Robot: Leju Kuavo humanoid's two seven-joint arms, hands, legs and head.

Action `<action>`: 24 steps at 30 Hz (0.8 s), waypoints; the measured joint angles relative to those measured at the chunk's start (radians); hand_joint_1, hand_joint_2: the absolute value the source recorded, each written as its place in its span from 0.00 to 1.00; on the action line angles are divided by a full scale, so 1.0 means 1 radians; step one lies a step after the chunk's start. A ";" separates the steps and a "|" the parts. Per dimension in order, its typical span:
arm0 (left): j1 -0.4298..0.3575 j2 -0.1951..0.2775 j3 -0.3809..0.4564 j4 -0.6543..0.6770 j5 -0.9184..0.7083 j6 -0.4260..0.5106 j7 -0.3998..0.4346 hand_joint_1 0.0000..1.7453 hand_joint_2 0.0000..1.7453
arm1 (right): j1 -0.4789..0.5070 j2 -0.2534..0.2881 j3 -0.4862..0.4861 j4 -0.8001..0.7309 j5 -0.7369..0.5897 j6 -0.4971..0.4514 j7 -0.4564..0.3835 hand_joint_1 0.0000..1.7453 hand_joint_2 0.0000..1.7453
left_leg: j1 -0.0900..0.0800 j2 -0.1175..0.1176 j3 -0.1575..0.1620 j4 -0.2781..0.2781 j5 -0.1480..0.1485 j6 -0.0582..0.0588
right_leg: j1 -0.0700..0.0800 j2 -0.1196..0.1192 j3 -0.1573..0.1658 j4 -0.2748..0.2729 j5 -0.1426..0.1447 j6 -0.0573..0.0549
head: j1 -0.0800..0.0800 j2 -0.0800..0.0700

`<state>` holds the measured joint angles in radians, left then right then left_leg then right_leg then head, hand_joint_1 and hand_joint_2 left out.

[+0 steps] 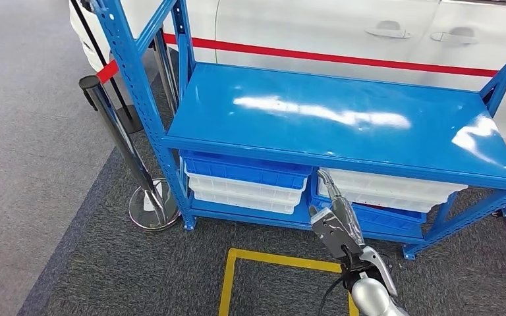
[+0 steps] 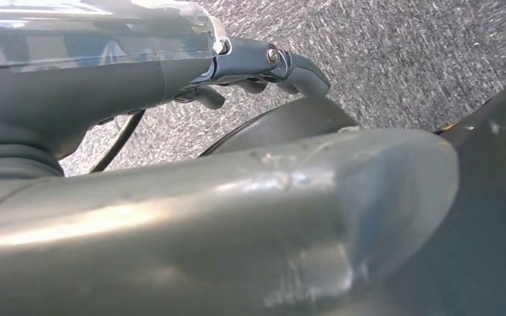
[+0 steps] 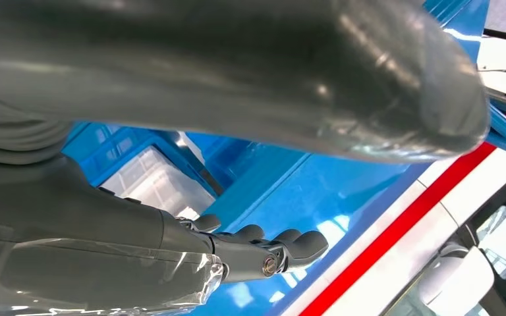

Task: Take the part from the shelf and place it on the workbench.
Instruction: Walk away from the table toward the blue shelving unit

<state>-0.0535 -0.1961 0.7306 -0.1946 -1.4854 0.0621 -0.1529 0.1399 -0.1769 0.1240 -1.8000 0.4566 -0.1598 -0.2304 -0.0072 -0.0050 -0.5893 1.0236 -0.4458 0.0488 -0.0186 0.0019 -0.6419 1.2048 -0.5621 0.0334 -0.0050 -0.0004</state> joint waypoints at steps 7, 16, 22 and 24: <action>-0.001 0.000 -0.003 0.000 0.011 0.000 -0.034 0.00 0.00 | 0.020 0.014 -0.001 -0.008 -0.008 -0.011 -0.003 0.00 0.00 | -0.006 0.003 0.005 0.009 -0.014 -0.026 | 0.014 -0.004 0.085 -0.198 0.085 -0.034 | -0.001 0.000; -0.001 0.002 0.015 0.000 0.049 0.011 -0.066 0.00 1.00 | 0.074 0.106 -0.007 0.057 -0.141 0.001 -0.020 0.00 1.00 | 0.016 0.002 -0.039 0.135 -0.057 -0.056 | 0.005 -0.004 0.097 -0.203 0.083 -0.043 | -0.003 0.000; -0.001 0.003 0.021 0.000 0.046 0.018 -0.064 0.00 0.00 | 0.090 0.156 -0.023 0.135 -0.158 0.005 -0.037 0.00 0.00 | 0.010 0.001 0.029 -0.006 -0.019 -0.025 | 0.007 -0.002 0.096 -0.196 0.074 -0.011 | -0.001 0.000; -0.002 0.003 0.021 0.000 0.046 0.018 -0.063 0.00 0.00 | 0.090 0.163 -0.028 0.144 -0.145 -0.001 -0.041 0.00 0.25 | 0.012 0.002 0.032 -0.017 -0.012 -0.012 | 0.005 -0.002 0.073 -0.146 0.039 -0.002 | -0.001 0.000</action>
<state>-0.0556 -0.1928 0.7514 -0.1946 -1.4393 0.0796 -0.2157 0.2298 -0.0134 0.0957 -1.6557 0.3112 -0.1611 -0.2717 0.0052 -0.0025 -0.5569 1.0066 -0.4578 0.0366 -0.0136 -0.0005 -0.5688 1.0591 -0.5236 0.0311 -0.0056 -0.0004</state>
